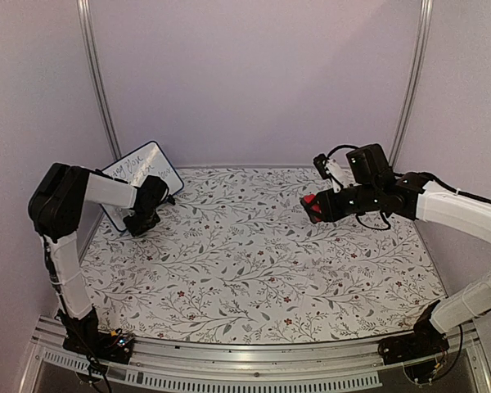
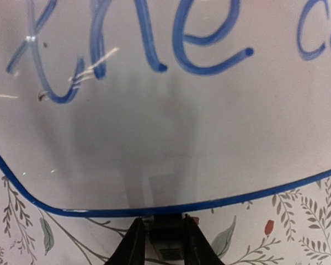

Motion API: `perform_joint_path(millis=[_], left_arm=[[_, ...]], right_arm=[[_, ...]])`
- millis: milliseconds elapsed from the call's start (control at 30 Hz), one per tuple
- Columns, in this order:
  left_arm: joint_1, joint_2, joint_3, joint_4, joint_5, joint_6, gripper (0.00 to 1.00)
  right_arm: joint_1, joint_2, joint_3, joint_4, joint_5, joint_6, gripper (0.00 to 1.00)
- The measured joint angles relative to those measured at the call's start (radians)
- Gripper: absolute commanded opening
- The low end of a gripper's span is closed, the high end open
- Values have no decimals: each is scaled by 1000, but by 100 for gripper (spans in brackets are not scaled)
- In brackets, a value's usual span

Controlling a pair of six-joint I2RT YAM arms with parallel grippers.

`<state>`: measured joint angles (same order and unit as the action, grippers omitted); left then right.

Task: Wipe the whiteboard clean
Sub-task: Move the whiteboard to the center of the board.

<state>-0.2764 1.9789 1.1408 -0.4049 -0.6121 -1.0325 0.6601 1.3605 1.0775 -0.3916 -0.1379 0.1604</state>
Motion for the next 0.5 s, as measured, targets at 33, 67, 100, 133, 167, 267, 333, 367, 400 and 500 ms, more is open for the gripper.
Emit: perform_joint_path(millis=[33, 67, 100, 133, 167, 267, 333, 367, 400, 500], left_arm=[[0, 0, 0, 2, 0, 0, 14], [0, 1, 1, 5, 0, 3, 10], [0, 2, 1, 9, 0, 11, 7], [0, 2, 1, 13, -1, 11, 3], [0, 2, 0, 15, -1, 6, 0], [3, 2, -2, 25, 1, 2, 0], [3, 2, -7, 34, 1, 3, 0], [2, 0, -13, 41, 2, 3, 0], [-1, -2, -19, 49, 2, 3, 0], [-11, -12, -41, 74, 0, 3, 0]], right_arm=[[0, 1, 0, 0, 0, 0, 35], [0, 3, 0, 1, -1, 0, 36], [0, 4, 0, 0, -1, 0, 36], [0, 5, 0, 0, -2, 0, 36], [0, 7, 0, 1, -3, 0, 36], [0, 14, 0, 0, -3, 0, 36], [0, 19, 0, 0, -3, 0, 36], [0, 21, 0, 0, -3, 0, 36], [0, 24, 0, 0, -3, 0, 36], [0, 32, 0, 0, -4, -1, 36]])
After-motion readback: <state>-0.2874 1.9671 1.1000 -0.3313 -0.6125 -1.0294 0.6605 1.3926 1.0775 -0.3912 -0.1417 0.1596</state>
